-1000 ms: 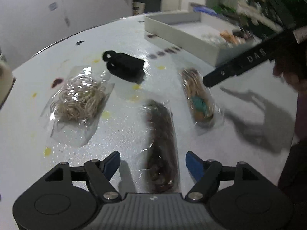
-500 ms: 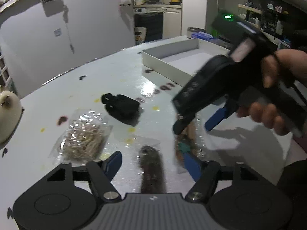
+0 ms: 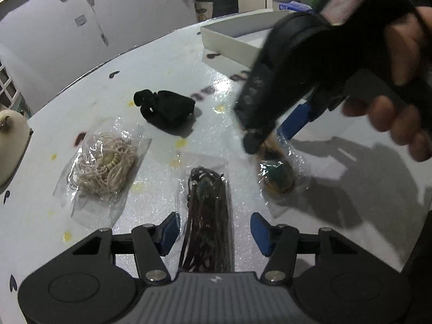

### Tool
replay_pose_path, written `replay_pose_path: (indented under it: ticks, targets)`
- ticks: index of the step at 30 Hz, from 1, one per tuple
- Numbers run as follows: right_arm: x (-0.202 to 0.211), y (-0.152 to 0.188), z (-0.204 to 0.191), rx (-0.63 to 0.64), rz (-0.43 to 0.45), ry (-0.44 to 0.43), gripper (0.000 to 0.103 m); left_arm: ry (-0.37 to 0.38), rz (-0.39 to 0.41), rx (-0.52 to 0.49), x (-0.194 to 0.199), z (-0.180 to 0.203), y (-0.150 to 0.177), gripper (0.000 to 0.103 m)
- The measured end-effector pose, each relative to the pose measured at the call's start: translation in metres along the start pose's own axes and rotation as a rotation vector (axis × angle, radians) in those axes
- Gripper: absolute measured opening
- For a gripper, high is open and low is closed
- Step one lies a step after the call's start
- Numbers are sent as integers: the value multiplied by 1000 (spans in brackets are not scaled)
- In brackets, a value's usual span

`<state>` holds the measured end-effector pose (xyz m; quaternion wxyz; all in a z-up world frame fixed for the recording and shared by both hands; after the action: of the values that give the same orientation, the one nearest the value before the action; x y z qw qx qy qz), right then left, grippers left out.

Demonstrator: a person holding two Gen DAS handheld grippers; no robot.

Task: Organize soft objects
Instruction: 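Carry both bagged cords over the white tray with both tools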

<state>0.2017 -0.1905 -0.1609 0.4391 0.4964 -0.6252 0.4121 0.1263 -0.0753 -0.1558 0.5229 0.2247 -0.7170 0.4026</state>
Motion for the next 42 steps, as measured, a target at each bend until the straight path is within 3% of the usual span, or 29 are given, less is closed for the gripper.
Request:
replay_pose_path:
  ticks: [3, 7, 9, 13, 19, 32, 42]
  targets:
    - [2, 4, 3, 65, 13, 3, 35, 10, -3, 9, -1, -1, -1, 57]
    - [8, 12, 9, 149, 23, 8, 29, 27, -12, 35, -5, -6, -2, 47]
    - [11, 18, 10, 203, 29, 19, 28, 50, -23, 65, -8, -11, -2, 41]
    - [17, 34, 8, 301, 39, 40, 27, 73, -19, 89, -9, -15, 0, 39]
    - [23, 48, 7, 317, 69, 40, 26, 134, -5, 159, -4, -25, -1, 22]
    - [65, 53, 8, 322, 228, 27, 26, 160, 186, 326, 55, -37, -31, 21]
    - [123, 33, 40, 358, 353, -12, 26, 173, 274, 377, 81, -9, -81, 21]
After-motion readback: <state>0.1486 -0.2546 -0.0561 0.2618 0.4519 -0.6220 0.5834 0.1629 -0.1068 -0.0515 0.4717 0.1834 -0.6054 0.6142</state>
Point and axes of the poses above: each gripper's, at about its wrist camera, not at the fingertips, and x roughly against the way its jaws point, z to its right, y to its underside, the point moved 3 cm from there along -x, roughly the way its jaws point, and after that the axes turned 12 degrees about -z, right-handed, at the moved point
